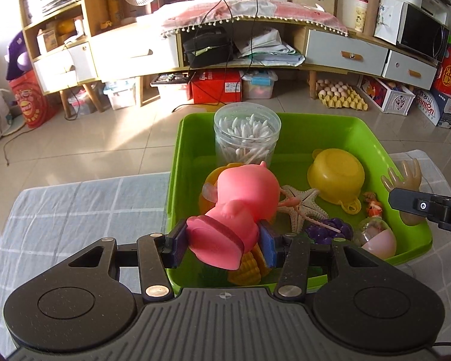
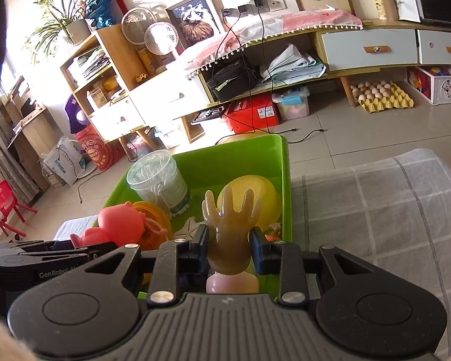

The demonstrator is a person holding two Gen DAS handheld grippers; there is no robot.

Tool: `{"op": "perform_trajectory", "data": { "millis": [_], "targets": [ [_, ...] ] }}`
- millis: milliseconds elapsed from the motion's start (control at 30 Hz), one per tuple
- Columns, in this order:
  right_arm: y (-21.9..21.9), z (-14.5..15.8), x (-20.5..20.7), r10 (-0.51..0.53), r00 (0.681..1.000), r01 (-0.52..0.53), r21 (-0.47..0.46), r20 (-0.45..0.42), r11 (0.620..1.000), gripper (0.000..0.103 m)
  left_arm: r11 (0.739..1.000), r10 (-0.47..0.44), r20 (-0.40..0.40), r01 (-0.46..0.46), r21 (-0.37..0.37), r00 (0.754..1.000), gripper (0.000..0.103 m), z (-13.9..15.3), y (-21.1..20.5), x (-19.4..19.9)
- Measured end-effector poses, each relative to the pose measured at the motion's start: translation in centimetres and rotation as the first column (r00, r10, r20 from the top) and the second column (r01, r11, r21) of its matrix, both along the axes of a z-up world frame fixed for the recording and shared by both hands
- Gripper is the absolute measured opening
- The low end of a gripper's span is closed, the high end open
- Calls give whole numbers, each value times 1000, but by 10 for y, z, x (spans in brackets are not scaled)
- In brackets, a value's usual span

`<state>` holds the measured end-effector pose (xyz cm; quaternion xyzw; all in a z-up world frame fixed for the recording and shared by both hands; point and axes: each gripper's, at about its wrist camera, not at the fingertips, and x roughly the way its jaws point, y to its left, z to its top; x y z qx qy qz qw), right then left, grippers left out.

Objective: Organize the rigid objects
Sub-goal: 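Carry the pink pig and brown hand toy into the green bin with both grippers, then open the left gripper to drop the pig while the right releases the hand toy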

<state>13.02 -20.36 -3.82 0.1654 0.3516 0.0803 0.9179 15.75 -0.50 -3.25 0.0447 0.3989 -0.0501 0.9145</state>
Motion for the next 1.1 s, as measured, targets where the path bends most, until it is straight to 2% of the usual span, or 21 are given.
{"op": "perform_trajectory", "data": {
  "millis": [367,633,700,767,800,1100],
  "targets": [
    [22,-11,20,42,999,-43,-100,-11,994,7,1000,-10,10,9,26,1000,50,-7,-7,9],
    [35,-12,22,59,998,-60,-110,-13,992,8,1000,-13,16,12,22,1000,53,-9,-6,7],
    [36,-11,21,62,998,-63,-104,-9,993,15,1000,-16,30,16,9,999,69,-7,-6,4],
    [35,-8,19,56,998,-57,-99,-8,993,34,1000,-23,46,23,5,999,76,-4,-7,2],
    [34,-7,18,52,999,-52,-97,-2,994,37,1000,-29,45,29,5,999,80,-3,-8,2],
    [33,15,2,45,999,-42,-111,19,993,47,999,-36,73,34,35,997,97,4,-19,-13]
  ]
}}
